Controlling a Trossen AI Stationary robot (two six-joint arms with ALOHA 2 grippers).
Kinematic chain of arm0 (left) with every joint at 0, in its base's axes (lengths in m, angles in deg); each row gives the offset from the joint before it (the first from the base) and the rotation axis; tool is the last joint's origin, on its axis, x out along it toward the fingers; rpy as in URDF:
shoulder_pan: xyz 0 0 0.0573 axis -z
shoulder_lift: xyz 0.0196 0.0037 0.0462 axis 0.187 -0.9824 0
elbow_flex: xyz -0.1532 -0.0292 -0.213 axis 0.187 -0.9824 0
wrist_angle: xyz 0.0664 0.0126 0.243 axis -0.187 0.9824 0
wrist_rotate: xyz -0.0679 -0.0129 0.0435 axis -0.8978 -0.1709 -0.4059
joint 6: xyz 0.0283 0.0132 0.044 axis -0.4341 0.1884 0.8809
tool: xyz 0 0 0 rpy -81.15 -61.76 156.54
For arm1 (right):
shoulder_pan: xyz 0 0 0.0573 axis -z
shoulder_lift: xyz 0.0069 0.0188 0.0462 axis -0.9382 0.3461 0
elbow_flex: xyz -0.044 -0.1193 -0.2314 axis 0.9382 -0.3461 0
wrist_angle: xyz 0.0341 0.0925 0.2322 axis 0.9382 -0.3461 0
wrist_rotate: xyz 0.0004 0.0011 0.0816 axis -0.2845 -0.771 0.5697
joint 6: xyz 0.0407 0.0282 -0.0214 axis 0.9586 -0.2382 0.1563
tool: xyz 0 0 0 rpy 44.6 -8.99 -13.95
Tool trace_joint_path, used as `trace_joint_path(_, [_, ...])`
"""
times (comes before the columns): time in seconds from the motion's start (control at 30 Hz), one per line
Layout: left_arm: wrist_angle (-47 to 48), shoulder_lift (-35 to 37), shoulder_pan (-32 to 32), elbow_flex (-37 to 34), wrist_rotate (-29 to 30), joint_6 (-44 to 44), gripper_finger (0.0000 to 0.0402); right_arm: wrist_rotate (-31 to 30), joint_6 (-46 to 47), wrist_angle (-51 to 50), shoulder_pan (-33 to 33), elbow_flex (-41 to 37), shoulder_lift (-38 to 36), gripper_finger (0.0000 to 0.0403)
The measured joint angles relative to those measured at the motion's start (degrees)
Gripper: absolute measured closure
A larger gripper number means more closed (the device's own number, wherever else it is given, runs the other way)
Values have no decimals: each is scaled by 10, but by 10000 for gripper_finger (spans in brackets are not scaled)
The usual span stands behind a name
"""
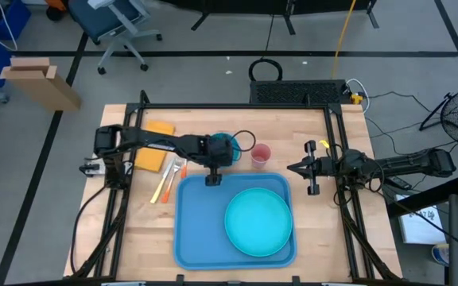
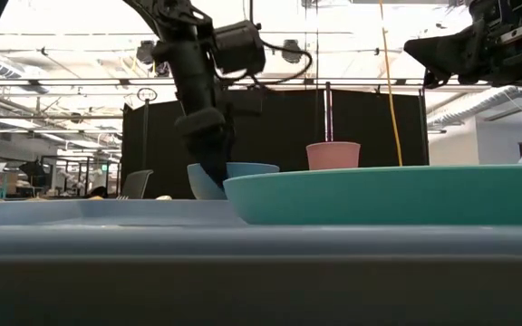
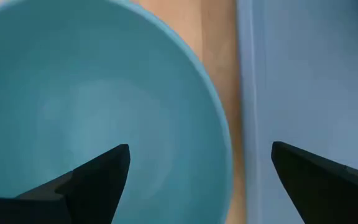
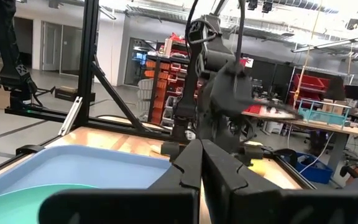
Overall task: Set up tray
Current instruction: Put the blue bowl on top of the light blue plate on the blue serving tray
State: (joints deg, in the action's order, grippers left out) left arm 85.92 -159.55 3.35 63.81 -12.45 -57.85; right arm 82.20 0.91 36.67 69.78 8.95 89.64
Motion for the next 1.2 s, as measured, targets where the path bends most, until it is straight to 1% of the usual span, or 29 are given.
trace_joint_path(0.1, [-5, -11, -5, 0, 16, 2, 5, 0, -4, 0, 0, 0, 0, 403])
trace_joint_path(0.2, [-4, -12, -12, 0, 15, 9, 8, 0, -5, 0, 0, 0, 0, 403])
trace_joint_path(0.27, [-10, -11, -15, 0, 15, 15, 21, -1, -7, 0, 0, 0, 0, 403])
trace_joint_path(0.33, [-8, -11, -18, 0, 15, 15, 49, -1, -7, 0, 0, 0, 0, 403])
trace_joint_path(0.47, [-8, -11, -25, 0, 14, 9, 131, -1, -7, 0, 0, 0, 0, 403])
trace_joint_path(0.57, [-8, -11, -27, 0, 10, 11, 206, -1, -7, 0, 0, 0, 0, 403])
trace_joint_path(0.73, [-9, -11, -24, 0, -15, 15, 346, -1, -7, 0, 0, 0, 0, 403])
trace_joint_path(0.77, [-9, -11, -24, 0, -15, 15, 371, -1, -7, 0, 0, 0, 0, 403])
trace_joint_path(0.8, [-10, -11, -24, 0, -12, 15, 383, -1, -7, 0, 0, 0, 0, 403])
trace_joint_path(0.93, [0, -4, -22, 0, 7, 14, 386, -1, -7, 0, 0, 0, 0, 403])
trace_joint_path(1.03, [15, 15, -16, 0, 7, 18, 393, -1, -8, 0, 0, 0, 0, 403])
trace_joint_path(1.13, [28, 39, -1, 0, 39, 14, 393, -1, -9, 0, 0, 0, 0, 403])
trace_joint_path(1.2, [58, 55, 15, 8, 67, 9, 394, -1, -9, 0, 0, 0, 0, 403])
